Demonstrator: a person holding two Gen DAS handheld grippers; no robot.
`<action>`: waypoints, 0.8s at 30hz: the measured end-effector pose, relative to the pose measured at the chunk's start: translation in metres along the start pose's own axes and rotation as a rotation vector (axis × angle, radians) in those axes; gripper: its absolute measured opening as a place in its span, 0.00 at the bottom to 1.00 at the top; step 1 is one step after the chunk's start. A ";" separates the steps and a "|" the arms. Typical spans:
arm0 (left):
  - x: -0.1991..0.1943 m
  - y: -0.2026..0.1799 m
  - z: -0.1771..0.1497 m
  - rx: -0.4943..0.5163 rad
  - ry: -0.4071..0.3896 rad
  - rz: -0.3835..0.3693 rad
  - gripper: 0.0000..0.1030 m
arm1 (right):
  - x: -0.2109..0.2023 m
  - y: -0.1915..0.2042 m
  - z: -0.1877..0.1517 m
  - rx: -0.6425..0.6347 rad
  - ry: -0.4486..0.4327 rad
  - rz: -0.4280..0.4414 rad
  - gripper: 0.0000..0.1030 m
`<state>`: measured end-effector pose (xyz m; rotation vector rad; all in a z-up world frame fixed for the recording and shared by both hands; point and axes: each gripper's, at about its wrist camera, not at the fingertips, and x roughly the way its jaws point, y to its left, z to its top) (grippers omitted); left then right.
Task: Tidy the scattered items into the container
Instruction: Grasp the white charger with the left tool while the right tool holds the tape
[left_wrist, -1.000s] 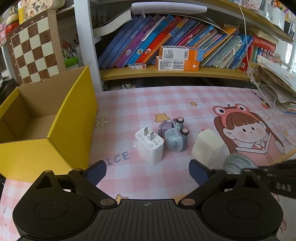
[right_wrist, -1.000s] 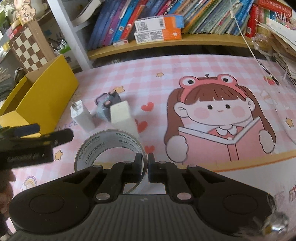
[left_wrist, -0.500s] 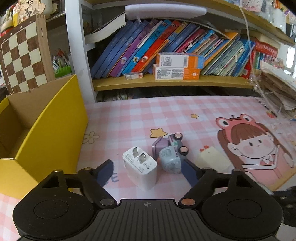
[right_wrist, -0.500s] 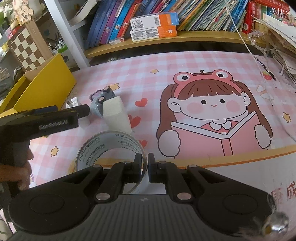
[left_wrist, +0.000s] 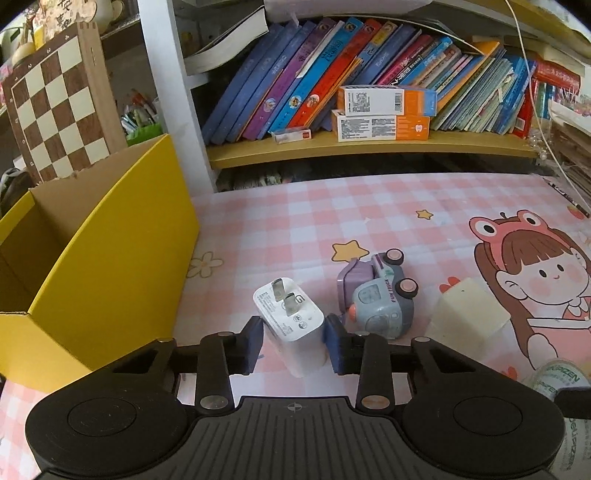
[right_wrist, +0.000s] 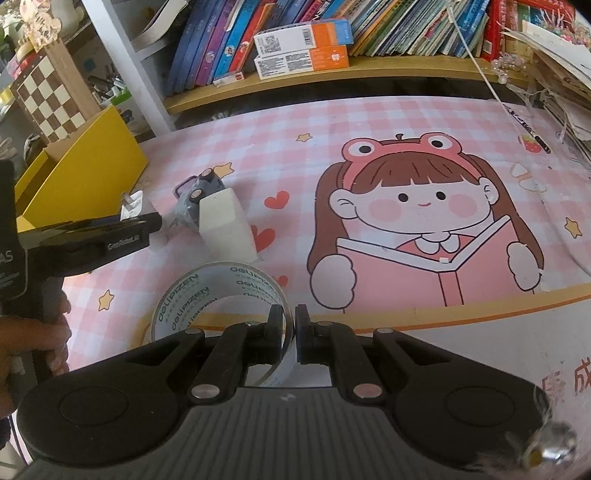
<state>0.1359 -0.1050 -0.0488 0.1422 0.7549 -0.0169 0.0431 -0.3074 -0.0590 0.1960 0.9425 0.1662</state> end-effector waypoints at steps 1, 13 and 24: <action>0.000 0.000 0.000 0.001 -0.001 0.000 0.34 | 0.000 0.001 0.000 -0.005 0.002 -0.001 0.07; 0.022 0.005 -0.003 -0.072 0.035 0.009 0.36 | 0.001 0.007 -0.004 -0.052 0.016 -0.029 0.07; -0.003 0.006 -0.011 0.008 -0.005 -0.053 0.34 | 0.002 0.011 -0.004 -0.055 0.016 -0.037 0.07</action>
